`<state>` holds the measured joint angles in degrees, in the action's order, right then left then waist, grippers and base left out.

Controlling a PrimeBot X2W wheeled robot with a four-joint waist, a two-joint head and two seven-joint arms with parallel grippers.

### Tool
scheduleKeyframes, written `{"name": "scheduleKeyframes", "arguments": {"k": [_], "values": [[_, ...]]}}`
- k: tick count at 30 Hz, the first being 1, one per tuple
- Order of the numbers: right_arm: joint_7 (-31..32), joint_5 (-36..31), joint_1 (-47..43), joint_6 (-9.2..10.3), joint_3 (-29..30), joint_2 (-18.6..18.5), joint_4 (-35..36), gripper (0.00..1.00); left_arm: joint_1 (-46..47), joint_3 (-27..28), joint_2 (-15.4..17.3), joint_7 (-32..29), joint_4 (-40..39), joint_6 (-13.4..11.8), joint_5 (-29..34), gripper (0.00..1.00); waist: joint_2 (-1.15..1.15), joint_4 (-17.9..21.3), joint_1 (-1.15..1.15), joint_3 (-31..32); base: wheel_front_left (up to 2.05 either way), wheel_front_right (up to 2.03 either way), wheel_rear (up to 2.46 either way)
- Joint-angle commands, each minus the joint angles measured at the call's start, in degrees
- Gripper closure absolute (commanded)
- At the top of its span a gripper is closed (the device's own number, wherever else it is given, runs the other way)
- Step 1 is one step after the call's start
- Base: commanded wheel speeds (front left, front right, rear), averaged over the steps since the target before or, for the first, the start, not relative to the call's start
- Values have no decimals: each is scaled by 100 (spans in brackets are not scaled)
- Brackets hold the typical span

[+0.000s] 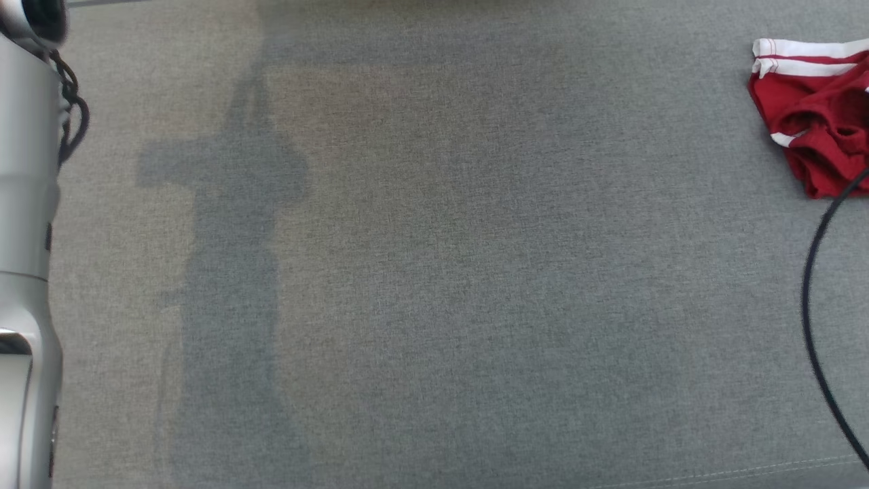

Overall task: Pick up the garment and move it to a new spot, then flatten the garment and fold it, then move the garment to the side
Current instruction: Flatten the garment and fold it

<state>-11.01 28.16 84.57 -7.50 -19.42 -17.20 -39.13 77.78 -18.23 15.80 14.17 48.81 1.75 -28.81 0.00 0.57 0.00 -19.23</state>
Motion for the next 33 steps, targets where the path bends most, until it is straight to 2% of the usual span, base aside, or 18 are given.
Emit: {"name": "scheduleKeyframes", "arguments": {"k": [1, 8, 13, 18, 25, 33], "values": [[-80, 79, -99, 1, -153, 172, -227, 100, -129, -38, -61, 3, 278, 46, -19, 100, 0, 33, 0, -76, 0, 0, 0], [-301, 476, -917, 1, -1011, 707, -1238, 100, -860, 37, -439, 79, 1576, 197, -251, 100, 0, 76, 0, -407, 0, 0, 0], [-410, 954, -1801, 2, -1283, 722, -1308, 100, -1540, 251, -665, 101, 1822, 300, -462, 100, 0, 30, 0, -499, 0, 0, 0], [-413, 1103, -3083, 1, -961, 448, -262, 100, -2577, 719, -704, 101, 1158, 302, -442, 100, 0, -15, 0, -464, 0, 0, 0], [-416, 753, -5181, 1, -380, 85, 1685, 100, -4178, 1324, -686, 101, -220, 334, 64, 100, 0, -80, 0, -184, 0, 0, 0], [-417, 214, -7444, 1, 306, 91, 3574, 100, -5850, 1631, -673, 102, -1766, 285, 517, 100, 0, -123, 0, 288, 0, 0, 0]]}}
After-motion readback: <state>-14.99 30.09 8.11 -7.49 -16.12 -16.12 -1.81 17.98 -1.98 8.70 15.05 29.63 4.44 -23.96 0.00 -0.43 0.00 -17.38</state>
